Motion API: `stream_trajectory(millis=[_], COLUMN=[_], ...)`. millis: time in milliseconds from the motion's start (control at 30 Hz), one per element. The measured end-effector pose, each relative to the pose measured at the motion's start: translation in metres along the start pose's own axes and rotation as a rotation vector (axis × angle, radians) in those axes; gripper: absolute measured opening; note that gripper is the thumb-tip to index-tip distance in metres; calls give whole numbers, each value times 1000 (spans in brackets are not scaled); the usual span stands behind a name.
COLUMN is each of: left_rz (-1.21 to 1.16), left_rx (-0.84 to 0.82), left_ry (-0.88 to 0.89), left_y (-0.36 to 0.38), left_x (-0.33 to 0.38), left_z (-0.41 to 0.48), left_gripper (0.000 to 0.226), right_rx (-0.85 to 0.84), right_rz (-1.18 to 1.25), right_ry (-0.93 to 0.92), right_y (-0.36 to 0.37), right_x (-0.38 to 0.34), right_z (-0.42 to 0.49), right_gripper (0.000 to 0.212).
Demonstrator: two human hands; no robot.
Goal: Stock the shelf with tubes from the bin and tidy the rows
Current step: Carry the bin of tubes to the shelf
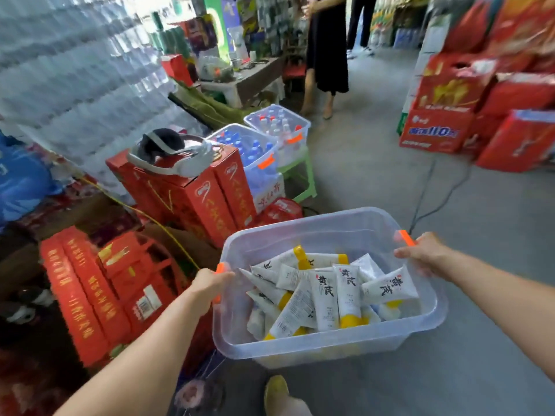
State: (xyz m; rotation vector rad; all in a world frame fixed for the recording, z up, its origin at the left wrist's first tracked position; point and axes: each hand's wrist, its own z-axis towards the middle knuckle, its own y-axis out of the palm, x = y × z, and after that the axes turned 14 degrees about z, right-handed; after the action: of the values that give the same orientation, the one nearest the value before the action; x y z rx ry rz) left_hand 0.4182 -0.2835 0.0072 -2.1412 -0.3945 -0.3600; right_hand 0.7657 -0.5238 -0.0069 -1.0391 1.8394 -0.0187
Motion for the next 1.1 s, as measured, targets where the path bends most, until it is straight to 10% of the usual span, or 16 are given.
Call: stream_trajectory(millis=[1100], left_rz=[414], left_rx=[-418], left_ry=[644], left_y=[560], left_x=[856], left_z=[-135], left_gripper=[26], right_rx=[675], right_rz=[428], right_ry=[363], right_y=[-724], right_x=[201], right_z=[299], right_gripper=[40])
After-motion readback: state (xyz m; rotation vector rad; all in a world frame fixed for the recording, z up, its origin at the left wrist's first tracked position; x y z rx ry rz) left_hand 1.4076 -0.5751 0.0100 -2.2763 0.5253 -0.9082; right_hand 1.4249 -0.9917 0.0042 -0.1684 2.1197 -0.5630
